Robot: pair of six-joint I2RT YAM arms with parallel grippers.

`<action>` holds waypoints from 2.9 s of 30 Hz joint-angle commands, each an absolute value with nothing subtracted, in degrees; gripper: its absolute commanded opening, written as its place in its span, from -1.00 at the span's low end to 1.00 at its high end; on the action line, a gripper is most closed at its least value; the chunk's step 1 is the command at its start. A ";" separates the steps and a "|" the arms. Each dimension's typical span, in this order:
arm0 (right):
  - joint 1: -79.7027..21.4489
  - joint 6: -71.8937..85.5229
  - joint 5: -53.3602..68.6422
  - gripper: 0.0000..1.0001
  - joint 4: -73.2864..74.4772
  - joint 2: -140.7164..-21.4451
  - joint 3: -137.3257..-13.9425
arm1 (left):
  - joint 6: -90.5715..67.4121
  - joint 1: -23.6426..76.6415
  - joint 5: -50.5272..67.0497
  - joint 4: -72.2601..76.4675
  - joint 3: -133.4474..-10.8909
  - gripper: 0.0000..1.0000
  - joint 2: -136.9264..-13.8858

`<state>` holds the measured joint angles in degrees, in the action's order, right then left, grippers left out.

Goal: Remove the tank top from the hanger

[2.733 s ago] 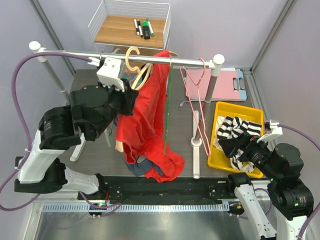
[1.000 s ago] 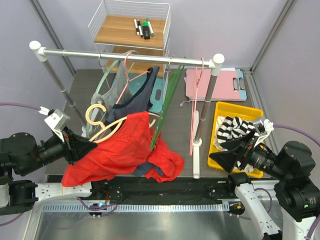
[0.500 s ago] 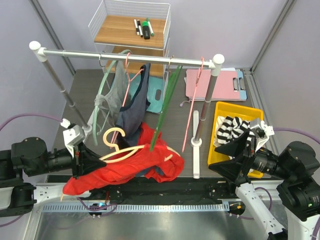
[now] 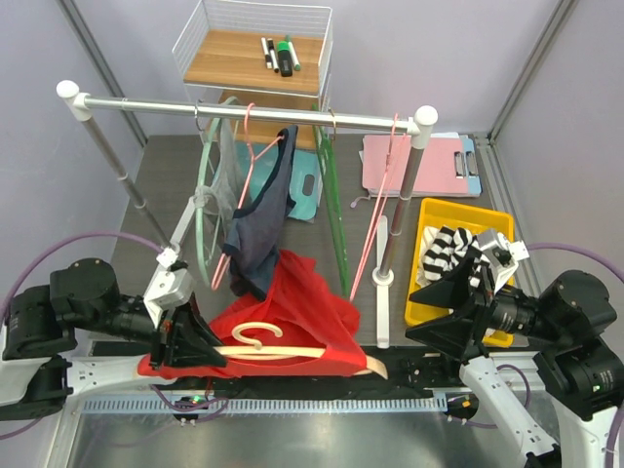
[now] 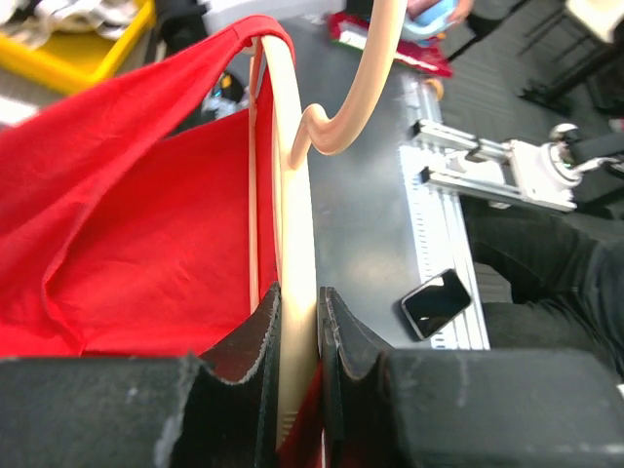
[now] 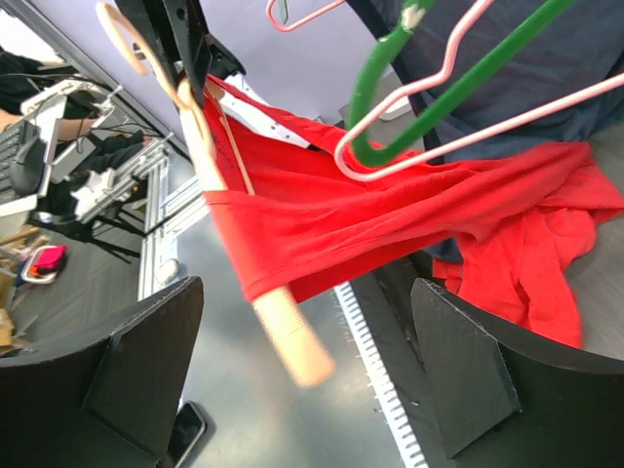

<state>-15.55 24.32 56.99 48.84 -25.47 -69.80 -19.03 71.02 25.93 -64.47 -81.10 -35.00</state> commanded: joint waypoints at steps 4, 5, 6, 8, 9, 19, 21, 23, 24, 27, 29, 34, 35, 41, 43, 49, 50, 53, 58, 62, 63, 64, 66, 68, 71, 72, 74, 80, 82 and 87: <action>-17.05 29.62 60.82 0.86 43.42 -24.09 -66.71 | -18.20 71.01 40.06 -48.70 -81.47 -1.00 -42.62; -17.40 29.62 60.82 0.86 43.50 -23.91 -66.45 | -17.85 71.02 40.77 -48.26 -81.91 -1.00 -43.50; -17.84 29.71 60.82 0.86 43.51 -23.56 -66.01 | -17.41 71.02 41.56 -47.47 -82.87 -1.00 -44.29; -18.10 29.71 61.26 0.86 43.68 -22.94 -65.83 | -17.31 71.02 43.14 -46.32 -83.67 -1.00 -46.92; -18.28 29.62 61.26 0.86 43.77 -22.68 -65.83 | -17.31 71.02 43.76 -45.19 -84.28 -1.00 -47.80; -18.11 29.00 55.99 0.86 45.96 -21.53 -69.87 | -14.50 79.97 39.29 -43.42 -90.35 -1.00 -60.72; -18.11 29.09 55.46 0.83 46.58 -21.27 -70.49 | -13.71 81.55 37.02 -44.03 -91.67 -1.00 -62.75; -18.11 29.44 54.93 0.81 47.11 -21.01 -70.58 | -13.19 82.09 35.78 -44.30 -92.45 -1.00 -64.32; -18.19 29.44 54.93 0.78 47.37 -20.74 -70.58 | -13.01 82.35 35.34 -44.47 -92.72 -1.00 -64.86; -18.11 29.53 55.28 0.69 48.07 -20.48 -70.84 | -12.92 82.97 33.84 -44.65 -93.78 -1.00 -66.53; -18.02 30.06 56.33 0.61 47.99 -20.39 -70.58 | -13.01 83.49 31.21 -44.82 -94.83 -1.00 -67.06; -18.11 30.23 58.88 0.48 48.16 -19.95 -69.52 | -15.46 83.67 24.00 -43.95 -97.47 -1.00 -69.08; -18.11 30.23 59.67 0.46 48.16 -19.78 -69.09 | -15.82 83.67 22.86 -43.68 -98.34 -1.00 -69.26; -18.11 30.41 61.35 0.40 47.64 -18.64 -68.82 | -17.14 83.67 20.40 -44.64 -101.42 -1.00 -72.50; -18.19 30.67 62.05 0.38 47.37 -18.46 -68.73 | -17.05 83.67 20.22 -46.04 -102.65 -1.00 -73.73; -18.63 31.38 62.75 0.17 46.49 -18.11 -68.12 | -17.23 83.76 20.66 -46.93 -106.35 -1.00 -77.25; -18.81 31.38 62.75 0.06 46.49 -18.19 -67.85 | -17.31 83.76 20.57 -46.85 -106.87 -1.00 -77.52; -19.07 31.12 62.58 -0.03 46.49 -18.11 -67.15 | -17.40 83.76 21.79 -46.85 -107.84 -1.00 -78.31; -19.25 30.85 62.23 -0.14 46.49 -18.63 -66.62 | -17.75 83.76 22.41 -46.76 -108.72 -1.00 -79.28; -19.34 30.85 62.05 -0.17 46.49 -18.72 -66.01 | -18.19 83.76 22.24 -46.67 -108.90 -1.00 -79.63; -19.25 30.85 61.96 -0.18 46.49 -18.72 -65.83 | -18.37 83.76 22.24 -46.50 -108.90 -1.00 -79.54; -19.16 30.85 61.96 -0.22 46.49 -18.72 -65.66 | -18.63 83.76 22.15 -46.23 -108.90 -1.00 -79.54; -19.25 30.67 61.96 -0.33 46.58 -18.55 -65.39 | -19.16 83.76 21.89 -45.71 -108.81 -1.00 -79.45; -19.25 30.50 61.88 -0.50 46.49 -18.54 -65.22 | -20.12 83.76 21.45 -45.09 -108.63 -1.00 -79.28; -19.25 30.24 61.26 -0.82 46.49 -18.19 -64.86 | -21.35 83.76 20.66 -44.56 -108.37 -1.00 -79.01; -19.16 29.97 61.17 -0.94 46.49 -18.02 -64.78 | -21.71 83.76 20.31 -44.56 -108.28 -1.00 -78.84; -19.16 29.71 60.29 -0.98 46.49 -17.76 -64.78 | -22.58 83.76 19.78 -44.21 -107.93 -0.96 -78.31; -18.90 28.83 57.66 -0.98 46.32 -16.09 -65.57 | -23.38 83.76 16.97 -42.89 -103.54 -0.36 -74.10; -18.63 28.65 57.83 -0.98 46.06 -15.39 -65.57 | -23.29 83.76 15.74 -42.72 -101.96 -0.13 -71.38; -18.19 28.30 58.27 -0.98 46.41 -13.98 -65.39 | -23.73 83.76 11.34 -41.75 -94.41 0.32 -63.73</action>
<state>-18.59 28.38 60.58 47.03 -15.25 -65.21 -22.37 83.53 15.07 -45.43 -97.95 -70.67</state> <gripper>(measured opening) 0.170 0.616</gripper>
